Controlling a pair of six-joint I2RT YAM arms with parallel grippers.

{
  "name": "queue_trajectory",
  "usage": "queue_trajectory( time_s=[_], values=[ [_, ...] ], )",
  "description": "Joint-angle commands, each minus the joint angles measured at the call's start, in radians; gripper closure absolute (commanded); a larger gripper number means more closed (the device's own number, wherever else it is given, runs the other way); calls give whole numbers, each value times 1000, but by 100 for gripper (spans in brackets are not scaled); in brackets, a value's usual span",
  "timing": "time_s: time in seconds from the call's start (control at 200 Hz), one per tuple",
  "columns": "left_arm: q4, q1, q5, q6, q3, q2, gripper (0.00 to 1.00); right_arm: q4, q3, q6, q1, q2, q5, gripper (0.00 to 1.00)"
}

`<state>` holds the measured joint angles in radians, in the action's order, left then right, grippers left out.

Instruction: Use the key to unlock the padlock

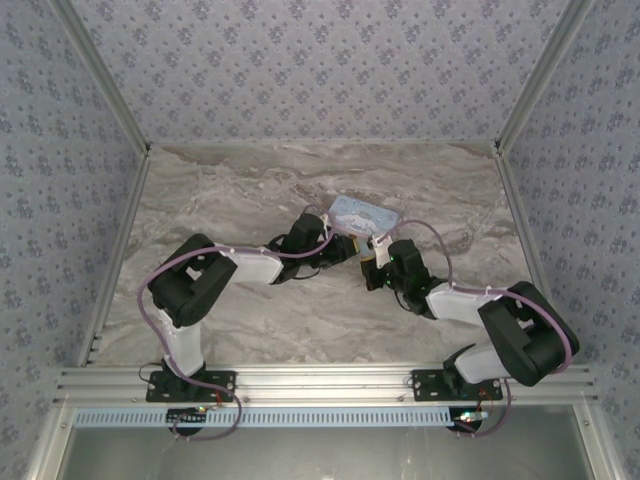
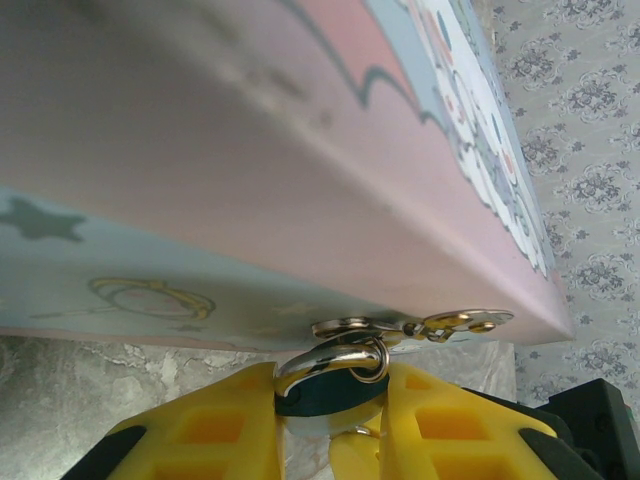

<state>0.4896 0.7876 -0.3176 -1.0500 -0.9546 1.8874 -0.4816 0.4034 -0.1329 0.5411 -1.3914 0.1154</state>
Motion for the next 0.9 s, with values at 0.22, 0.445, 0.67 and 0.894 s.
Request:
queue_trajectory(
  time_s=[0.22, 0.445, 0.67, 0.894],
  values=[
    [27, 7, -34, -25, -32, -39, 76, -63, 38, 19, -9, -7, 2, 100],
    [32, 7, -49, -40, -32, -45, 76, -109, 39, 12, -35, -10, 69, 100],
    [40, 9, -67, -47, -32, -48, 76, -155, 37, -18, -86, -24, 157, 100],
    [37, 9, -78, -48, -38, -48, 76, -172, 49, -33, -114, -42, 217, 100]
  ],
)
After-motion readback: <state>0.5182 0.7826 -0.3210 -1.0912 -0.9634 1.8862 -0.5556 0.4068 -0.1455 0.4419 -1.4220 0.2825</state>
